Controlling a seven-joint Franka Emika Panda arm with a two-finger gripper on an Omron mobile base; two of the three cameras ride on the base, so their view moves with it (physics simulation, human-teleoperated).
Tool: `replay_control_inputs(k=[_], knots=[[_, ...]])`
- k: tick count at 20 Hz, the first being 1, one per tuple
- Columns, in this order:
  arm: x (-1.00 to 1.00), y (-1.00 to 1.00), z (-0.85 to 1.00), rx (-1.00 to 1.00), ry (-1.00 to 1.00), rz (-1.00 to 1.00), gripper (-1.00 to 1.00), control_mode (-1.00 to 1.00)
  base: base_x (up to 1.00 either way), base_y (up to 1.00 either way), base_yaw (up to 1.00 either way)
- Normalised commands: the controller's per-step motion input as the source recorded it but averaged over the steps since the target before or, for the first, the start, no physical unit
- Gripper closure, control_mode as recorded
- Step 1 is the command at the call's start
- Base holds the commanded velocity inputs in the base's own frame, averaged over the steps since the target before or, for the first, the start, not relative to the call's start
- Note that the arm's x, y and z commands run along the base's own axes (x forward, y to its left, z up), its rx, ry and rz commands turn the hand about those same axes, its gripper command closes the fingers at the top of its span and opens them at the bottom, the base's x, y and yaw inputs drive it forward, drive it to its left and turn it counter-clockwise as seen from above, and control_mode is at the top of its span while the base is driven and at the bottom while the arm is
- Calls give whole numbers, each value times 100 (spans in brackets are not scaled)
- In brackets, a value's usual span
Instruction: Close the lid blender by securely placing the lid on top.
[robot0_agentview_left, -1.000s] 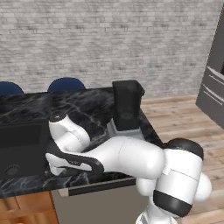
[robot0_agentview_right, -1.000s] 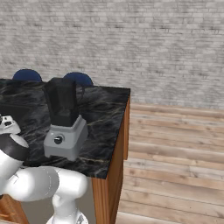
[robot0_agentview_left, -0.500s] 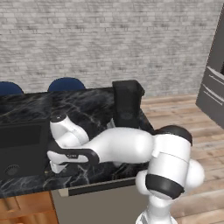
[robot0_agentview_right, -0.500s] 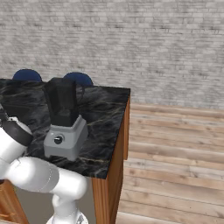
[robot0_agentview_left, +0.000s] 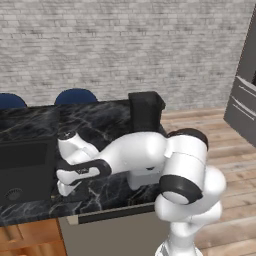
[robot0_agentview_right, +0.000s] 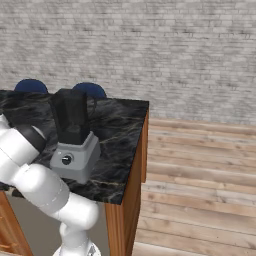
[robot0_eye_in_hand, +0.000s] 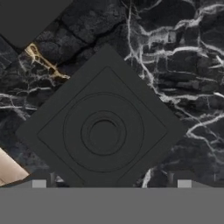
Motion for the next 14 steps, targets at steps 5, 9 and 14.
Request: replay_control_inputs(k=[5,9,14], knots=[[3,12,-23,-4,0,0,-100,-100,0,0,0],[0,11,-25,-5,0,0,-100,-100,0,0,0],[6,19,-14,-2,0,-1,-100,-100,0,0,0]])
